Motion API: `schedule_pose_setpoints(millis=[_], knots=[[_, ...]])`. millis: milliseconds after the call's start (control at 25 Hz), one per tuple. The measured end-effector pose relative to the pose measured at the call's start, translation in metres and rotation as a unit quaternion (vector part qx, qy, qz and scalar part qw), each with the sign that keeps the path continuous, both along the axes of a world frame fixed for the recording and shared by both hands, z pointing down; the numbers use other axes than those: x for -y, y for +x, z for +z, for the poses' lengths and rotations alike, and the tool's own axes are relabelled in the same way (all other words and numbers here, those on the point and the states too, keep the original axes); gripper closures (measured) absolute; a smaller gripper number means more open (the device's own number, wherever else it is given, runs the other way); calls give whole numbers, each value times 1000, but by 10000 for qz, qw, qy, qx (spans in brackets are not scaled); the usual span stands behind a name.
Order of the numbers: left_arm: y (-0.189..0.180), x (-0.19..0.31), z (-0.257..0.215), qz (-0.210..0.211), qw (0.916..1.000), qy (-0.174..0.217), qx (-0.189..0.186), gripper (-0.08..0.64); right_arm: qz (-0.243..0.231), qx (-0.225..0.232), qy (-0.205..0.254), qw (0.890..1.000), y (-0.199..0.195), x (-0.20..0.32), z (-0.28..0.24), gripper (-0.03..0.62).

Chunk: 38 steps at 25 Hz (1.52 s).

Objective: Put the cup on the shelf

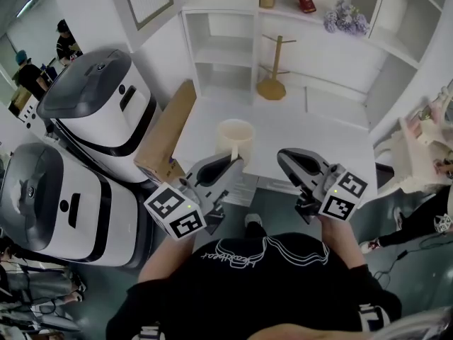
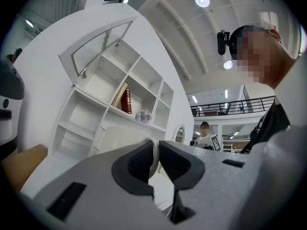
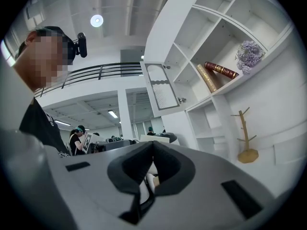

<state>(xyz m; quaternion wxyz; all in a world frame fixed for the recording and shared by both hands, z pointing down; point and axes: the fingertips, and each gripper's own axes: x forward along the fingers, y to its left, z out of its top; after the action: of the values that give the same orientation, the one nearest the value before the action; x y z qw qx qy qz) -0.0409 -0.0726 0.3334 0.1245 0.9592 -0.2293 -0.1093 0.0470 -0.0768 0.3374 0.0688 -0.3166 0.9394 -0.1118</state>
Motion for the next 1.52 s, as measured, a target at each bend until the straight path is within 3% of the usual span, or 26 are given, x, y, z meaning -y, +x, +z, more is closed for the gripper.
schedule_pose_setpoints(millis=[640,1080,1520], knots=[[32,175,-17,-490,9986,119,126,520,-401,252,39,9989,44,184,-8,586],[40,244,-39,-527,9983,233,73,520,-461,220,89,9987,51,238,-10,586],[19,304,-79,-289,9979,571,33,520,-16,245,-161,9996,46,290,-7,586]])
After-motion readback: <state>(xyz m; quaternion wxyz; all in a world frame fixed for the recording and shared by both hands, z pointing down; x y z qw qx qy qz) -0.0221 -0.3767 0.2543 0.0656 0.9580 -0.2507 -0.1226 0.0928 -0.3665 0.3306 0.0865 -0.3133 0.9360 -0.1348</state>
